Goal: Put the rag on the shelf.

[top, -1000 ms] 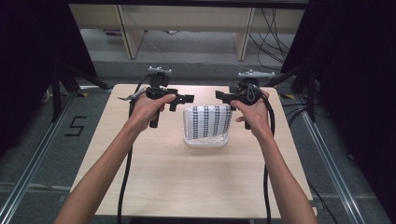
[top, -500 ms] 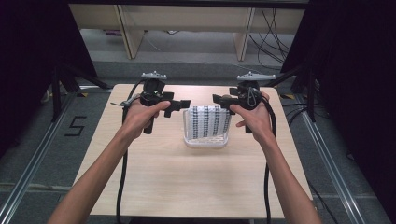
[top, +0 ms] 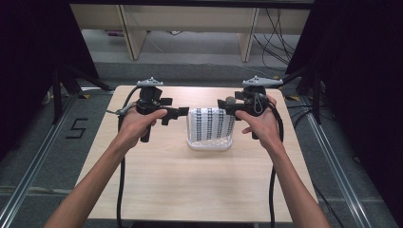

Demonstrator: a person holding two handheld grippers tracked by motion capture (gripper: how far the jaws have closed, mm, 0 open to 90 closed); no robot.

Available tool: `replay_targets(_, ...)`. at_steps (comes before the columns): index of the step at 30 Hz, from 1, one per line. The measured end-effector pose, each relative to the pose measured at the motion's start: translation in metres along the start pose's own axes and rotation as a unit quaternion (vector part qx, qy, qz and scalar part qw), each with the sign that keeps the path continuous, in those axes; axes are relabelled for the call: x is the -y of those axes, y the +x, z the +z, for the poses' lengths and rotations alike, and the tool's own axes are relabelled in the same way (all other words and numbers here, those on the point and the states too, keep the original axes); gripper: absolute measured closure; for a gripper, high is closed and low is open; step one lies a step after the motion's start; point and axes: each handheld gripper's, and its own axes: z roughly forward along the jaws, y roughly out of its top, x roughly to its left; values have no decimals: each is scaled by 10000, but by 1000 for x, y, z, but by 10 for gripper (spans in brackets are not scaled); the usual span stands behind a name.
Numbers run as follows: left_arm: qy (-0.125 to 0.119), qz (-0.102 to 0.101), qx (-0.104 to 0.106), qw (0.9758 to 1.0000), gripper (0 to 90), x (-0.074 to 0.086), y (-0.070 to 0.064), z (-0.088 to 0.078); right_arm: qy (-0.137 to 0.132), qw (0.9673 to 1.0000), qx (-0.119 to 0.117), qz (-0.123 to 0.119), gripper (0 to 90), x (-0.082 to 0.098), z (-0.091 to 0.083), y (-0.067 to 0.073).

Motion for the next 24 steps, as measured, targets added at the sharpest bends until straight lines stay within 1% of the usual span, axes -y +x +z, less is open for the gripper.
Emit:
replay_targets(1, -2, 12, 57, 10000, 168, 1, 0, -1, -7, 10000, 32, -20, 235, 2, -3, 0)
replay_targets(2, -11, 26, 70, 10000, 168, 3, -1, -2, -7, 10000, 32, -20, 235, 2, -3, 0)
replay_targets(4, -2, 60, 73, 10000, 168, 6, -3, -4, -3, 10000, -17, -4, 232, 5, -5, 0)
replay_targets(5, -29, 90, 83, 9999, 168, 9, -5, -7, -21, 10000, 28, -48, 230, 7, -8, 0)
replay_targets(6, -29, 90, 83, 9999, 168, 9, -5, -7, -16, 10000, 9, -84, 229, 8, -9, 0)
replay_targets(7, -57, 129, 41, 9999, 168, 12, -8, -9, -38, 9999, 57, -111, 227, 9, -10, 0)
replay_targets(8, -57, 129, 41, 9999, 168, 12, -8, -9, -38, 9999, 57, -111, 227, 9, -10, 0)
replay_targets(9, -57, 177, 47, 9998, 168, 15, -11, -11, -18, 10000, -11, -35, 219, 12, -13, 1)
replay_targets(12, -62, 193, 70, 9998, 168, 20, -13, -13, -55, 9999, 16, -95, 217, 14, -16, 0)
replay_targets(13, -72, 195, 76, 9998, 168, 22, -14, -13, -51, 10000, 6, -16, 213, 16, -17, 1)
replay_targets(16, -51, 295, 69, 9995, 168, 28, -18, -15, -81, 9999, 57, -88, 206, 21, -21, 0)
replay_targets(17, -21, 318, 68, 9995, 167, 31, -19, -15, -92, 9999, 0, -118, 203, 22, -21, -1)
replay_targets(19, -14, 335, 86, 9994, 164, 35, -21, -15, -39, 10000, 22, 14, 196, 25, -23, 1)
replay_targets(20, -35, 352, 97, 9993, 164, 37, -21, -16, -77, 9999, 41, -72, 192, 27, -24, 0)
replay_targets(22, -47, 322, 115, 9994, 164, 39, -23, -17, -43, 10000, 46, -72, 188, 30, -26, 1)
replay_targets(23, -23, 355, 95, 9993, 164, 40, -24, -18, -56, 10000, 33, -35, 188, 30, -27, 2)
replay_targets(24, -63, 362, 99, 9993, 164, 42, -25, -18, -59, 9999, 7, -95, 188, 31, -27, 1)
